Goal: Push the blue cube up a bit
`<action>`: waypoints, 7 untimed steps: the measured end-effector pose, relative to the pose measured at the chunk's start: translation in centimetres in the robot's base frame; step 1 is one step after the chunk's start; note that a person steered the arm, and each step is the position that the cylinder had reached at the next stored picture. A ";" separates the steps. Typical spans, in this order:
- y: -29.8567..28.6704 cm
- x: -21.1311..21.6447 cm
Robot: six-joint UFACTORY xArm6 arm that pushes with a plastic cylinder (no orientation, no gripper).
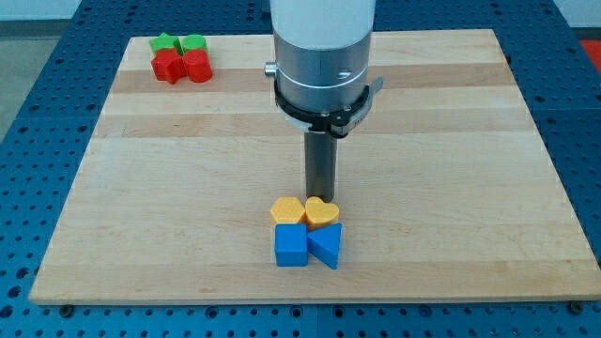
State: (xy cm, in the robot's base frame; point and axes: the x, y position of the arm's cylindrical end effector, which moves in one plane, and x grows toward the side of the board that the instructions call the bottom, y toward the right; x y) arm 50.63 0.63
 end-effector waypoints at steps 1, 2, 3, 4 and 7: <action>0.0 -0.2; -1.2 -1.7; -5.8 -3.5; -12.3 -3.2; -13.6 8.5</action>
State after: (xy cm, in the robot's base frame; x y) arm 59.08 -12.94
